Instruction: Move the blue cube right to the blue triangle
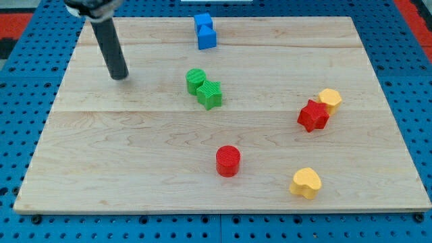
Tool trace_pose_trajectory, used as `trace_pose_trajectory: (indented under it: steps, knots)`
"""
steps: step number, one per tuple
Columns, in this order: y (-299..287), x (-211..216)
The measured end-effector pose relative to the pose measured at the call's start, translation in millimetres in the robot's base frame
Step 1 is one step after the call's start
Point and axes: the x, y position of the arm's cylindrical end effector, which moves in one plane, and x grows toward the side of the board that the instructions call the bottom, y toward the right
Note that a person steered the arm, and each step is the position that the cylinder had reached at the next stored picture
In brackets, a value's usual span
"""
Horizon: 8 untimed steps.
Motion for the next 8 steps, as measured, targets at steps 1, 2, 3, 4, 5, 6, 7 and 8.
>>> trace_pose_trajectory:
  steps: [1,2,3,4,5,6,7,8]
  knots:
    - [18,-68]
    - [46,-122]
    - [72,-147]
    - [106,-147]
    - [157,-147]
    - [170,-145]
    - [169,-146]
    - [173,-146]
